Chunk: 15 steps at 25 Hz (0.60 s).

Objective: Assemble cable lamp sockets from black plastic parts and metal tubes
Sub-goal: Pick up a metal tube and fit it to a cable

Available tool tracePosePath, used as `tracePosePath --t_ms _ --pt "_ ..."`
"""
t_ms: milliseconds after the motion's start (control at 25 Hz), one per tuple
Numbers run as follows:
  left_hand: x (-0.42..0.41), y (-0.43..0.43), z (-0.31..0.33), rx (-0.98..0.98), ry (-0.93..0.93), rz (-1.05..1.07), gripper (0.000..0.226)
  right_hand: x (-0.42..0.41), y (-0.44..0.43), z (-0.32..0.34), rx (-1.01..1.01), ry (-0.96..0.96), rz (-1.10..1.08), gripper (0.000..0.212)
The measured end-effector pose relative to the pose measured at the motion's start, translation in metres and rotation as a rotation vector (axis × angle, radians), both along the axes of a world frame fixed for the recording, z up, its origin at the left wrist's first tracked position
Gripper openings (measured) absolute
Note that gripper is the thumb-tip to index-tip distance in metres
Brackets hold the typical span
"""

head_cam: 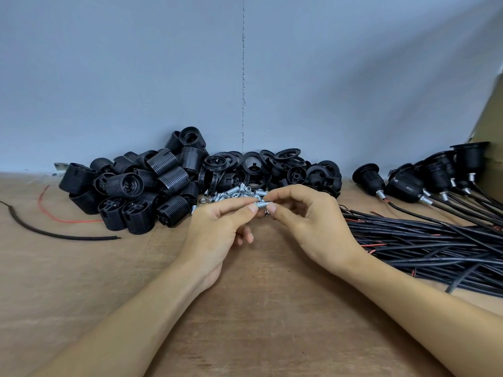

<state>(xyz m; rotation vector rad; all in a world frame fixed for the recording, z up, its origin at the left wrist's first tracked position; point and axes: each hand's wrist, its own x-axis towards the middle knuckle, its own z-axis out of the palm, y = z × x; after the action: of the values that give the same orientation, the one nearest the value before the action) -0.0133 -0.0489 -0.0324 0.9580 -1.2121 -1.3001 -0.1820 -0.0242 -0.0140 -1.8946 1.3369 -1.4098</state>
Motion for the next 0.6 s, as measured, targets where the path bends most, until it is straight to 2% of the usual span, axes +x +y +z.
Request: tracePosePath --t_ms 160,600 --pt "-0.0001 0.0001 0.0016 0.025 0.005 -0.01 0.014 -0.0007 0.0002 -0.0009 -0.138 0.154 -0.042 0.014" --pt "0.0041 -0.0046 0.0048 0.119 0.004 -0.051 0.014 -0.0017 -0.0003 -0.0032 -0.299 0.272 -0.035 0.014"
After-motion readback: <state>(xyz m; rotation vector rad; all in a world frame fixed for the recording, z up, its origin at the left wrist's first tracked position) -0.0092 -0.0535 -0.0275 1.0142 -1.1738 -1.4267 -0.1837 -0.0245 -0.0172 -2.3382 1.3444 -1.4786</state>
